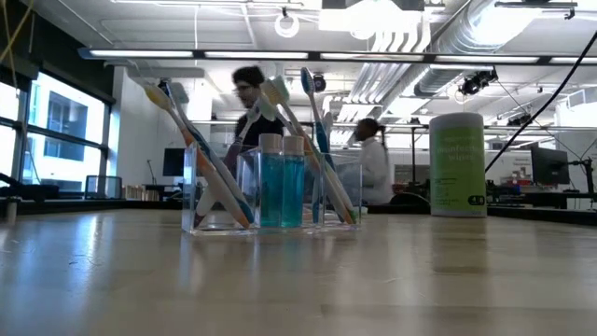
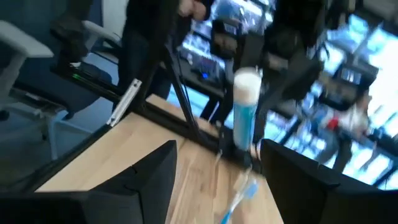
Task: Pick & Place toothbrushing station
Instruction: Put the blue mouthwash into the transparent organizer
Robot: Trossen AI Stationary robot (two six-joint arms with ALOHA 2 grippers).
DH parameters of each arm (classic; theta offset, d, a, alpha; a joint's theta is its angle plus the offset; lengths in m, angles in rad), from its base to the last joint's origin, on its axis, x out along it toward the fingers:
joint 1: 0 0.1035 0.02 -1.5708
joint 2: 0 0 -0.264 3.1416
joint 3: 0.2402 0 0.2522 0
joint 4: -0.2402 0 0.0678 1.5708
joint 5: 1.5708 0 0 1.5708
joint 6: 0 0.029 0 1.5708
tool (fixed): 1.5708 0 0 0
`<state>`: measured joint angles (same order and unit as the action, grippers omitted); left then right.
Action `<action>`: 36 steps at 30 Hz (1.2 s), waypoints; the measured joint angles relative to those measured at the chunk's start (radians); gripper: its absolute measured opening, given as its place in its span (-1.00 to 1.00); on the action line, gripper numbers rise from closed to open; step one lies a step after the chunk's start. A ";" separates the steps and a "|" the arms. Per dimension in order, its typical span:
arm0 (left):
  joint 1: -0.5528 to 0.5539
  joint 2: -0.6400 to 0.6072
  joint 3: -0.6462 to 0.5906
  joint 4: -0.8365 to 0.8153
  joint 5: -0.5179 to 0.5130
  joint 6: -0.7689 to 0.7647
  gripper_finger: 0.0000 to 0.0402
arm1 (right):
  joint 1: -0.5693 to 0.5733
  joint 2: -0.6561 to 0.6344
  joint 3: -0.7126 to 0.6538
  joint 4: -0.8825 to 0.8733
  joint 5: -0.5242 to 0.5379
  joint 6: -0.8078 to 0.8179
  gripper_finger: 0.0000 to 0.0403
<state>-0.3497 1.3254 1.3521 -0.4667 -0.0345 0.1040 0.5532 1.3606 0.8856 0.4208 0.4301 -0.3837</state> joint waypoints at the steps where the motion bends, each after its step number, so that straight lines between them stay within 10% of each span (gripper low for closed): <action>1: -0.015 0.012 -0.003 0.020 -0.003 0.000 -0.49 | 0.010 0.007 0.000 0.019 0.004 -0.037 0.11; 8: -0.045 0.100 -0.008 0.161 0.004 0.000 -0.49 | 0.043 0.068 0.000 0.189 0.015 -0.247 0.11; 36: 0.085 0.227 -0.008 0.353 0.223 0.046 -0.49 | -0.015 0.070 0.000 0.099 -0.092 -0.110 0.02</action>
<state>-0.2646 1.5520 1.3437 -0.1135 0.1883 0.1505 0.5383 1.4311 0.8856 0.5201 0.3382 -0.4934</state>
